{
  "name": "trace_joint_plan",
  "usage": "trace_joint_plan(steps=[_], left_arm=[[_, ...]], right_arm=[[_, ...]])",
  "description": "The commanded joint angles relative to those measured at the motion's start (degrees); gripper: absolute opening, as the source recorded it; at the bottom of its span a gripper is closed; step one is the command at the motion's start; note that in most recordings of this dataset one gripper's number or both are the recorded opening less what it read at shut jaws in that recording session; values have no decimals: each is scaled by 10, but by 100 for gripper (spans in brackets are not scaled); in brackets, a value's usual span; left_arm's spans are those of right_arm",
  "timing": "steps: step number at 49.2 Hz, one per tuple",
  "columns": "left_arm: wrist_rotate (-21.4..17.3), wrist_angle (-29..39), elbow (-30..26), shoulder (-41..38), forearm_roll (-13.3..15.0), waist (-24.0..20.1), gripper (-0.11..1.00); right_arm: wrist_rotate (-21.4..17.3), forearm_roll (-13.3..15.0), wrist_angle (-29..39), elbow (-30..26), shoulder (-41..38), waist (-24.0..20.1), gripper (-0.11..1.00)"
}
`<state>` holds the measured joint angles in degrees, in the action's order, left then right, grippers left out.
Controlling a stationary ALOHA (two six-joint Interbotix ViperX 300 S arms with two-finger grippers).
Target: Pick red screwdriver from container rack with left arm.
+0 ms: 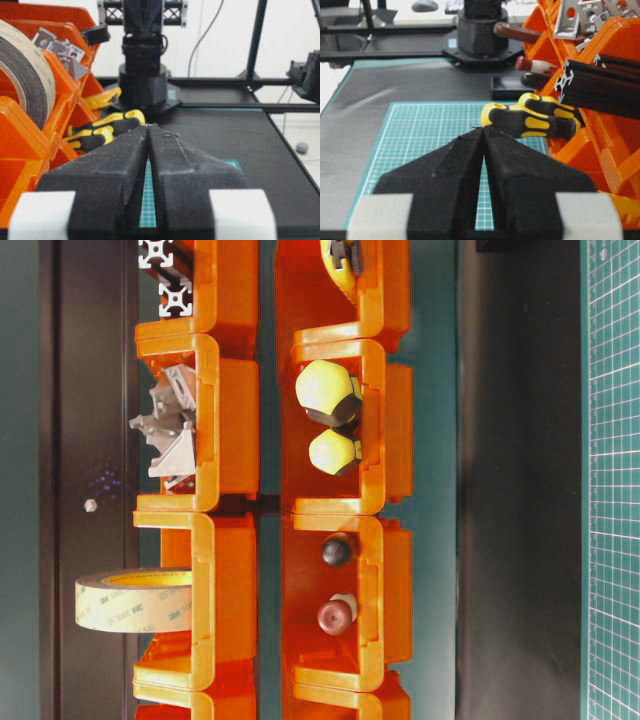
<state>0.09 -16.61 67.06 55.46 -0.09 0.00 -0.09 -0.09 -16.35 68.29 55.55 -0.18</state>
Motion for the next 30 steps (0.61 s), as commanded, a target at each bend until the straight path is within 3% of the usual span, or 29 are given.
trace_joint_plan(steps=[1,6,17,30], left_arm=[[13,26,-36,9,-26,15,6],[25,102,-76,8,-27,15,0],[19,239,-171,-18,-28,32,0],[14,420,-285,-101,-40,67,0]], right_arm=[[-4,-2,-11,-18,-4,9,2],[-7,-4,-18,-18,-4,10,0],[-20,-4,-23,-18,-4,10,0],[-25,-5,-18,-18,-4,11,0]])
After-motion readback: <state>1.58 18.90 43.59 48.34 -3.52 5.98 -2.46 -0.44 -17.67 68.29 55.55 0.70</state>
